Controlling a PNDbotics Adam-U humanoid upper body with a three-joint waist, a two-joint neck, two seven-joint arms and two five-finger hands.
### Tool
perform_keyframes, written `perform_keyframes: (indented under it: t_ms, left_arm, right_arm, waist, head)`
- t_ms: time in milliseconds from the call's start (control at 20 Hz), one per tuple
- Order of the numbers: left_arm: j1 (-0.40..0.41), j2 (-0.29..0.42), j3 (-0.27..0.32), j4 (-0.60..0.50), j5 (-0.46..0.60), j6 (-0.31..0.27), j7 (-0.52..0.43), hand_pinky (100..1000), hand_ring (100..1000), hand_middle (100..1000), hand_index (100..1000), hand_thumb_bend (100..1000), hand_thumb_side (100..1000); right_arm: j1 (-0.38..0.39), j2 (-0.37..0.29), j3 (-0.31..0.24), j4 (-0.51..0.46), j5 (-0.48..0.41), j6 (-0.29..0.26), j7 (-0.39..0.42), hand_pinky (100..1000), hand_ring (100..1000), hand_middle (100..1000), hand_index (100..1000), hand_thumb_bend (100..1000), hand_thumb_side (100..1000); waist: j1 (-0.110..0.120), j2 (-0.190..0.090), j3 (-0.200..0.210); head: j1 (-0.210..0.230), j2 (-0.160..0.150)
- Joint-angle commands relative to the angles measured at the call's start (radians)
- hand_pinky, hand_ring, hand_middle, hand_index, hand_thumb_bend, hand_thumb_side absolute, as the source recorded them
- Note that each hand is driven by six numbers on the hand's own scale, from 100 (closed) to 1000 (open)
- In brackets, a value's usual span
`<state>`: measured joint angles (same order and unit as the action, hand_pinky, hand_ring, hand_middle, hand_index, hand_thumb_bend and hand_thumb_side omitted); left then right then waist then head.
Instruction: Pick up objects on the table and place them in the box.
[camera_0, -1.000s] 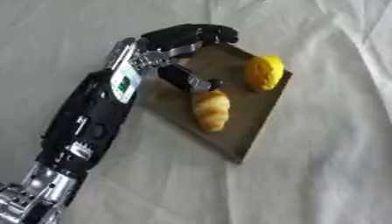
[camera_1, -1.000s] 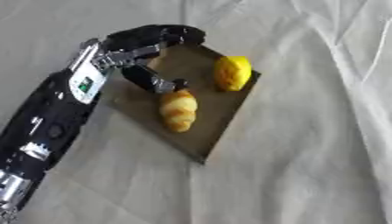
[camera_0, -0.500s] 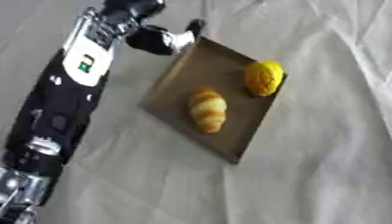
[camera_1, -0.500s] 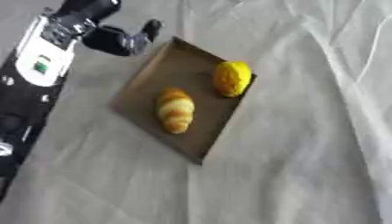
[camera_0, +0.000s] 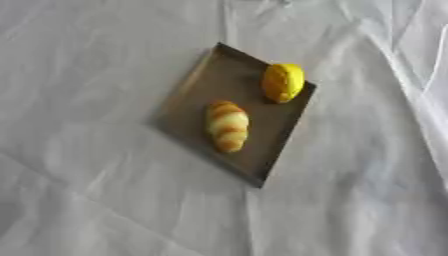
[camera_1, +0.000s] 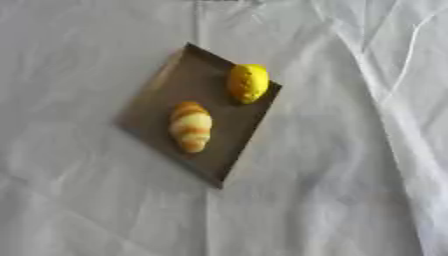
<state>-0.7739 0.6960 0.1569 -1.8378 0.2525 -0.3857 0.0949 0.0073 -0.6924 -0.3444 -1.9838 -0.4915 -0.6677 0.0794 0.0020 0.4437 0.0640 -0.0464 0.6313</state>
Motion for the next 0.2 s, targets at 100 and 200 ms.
perform_keyframes:
  t_ms: [100,200]
  left_arm:
    - [0.146,0.081,0.085,-0.14,0.033,-0.043,0.164,948,933,832,878,100,517]
    - [0.227,0.078,0.115,-0.157,0.016,-0.08,0.195,950,933,831,873,100,516]
  right_arm:
    - [-0.022,-0.031,-0.012,-0.016,0.025,-0.05,-0.028,937,699,749,868,100,581]
    - [-0.037,-0.026,-0.009,-0.016,0.042,-0.081,-0.047,934,705,758,868,100,580]
  waist:
    - [-0.008,-0.016,0.008]
    - [-0.013,-0.014,0.01]
  head:
    - [-0.021,-0.016]
    - [-0.035,-0.023]
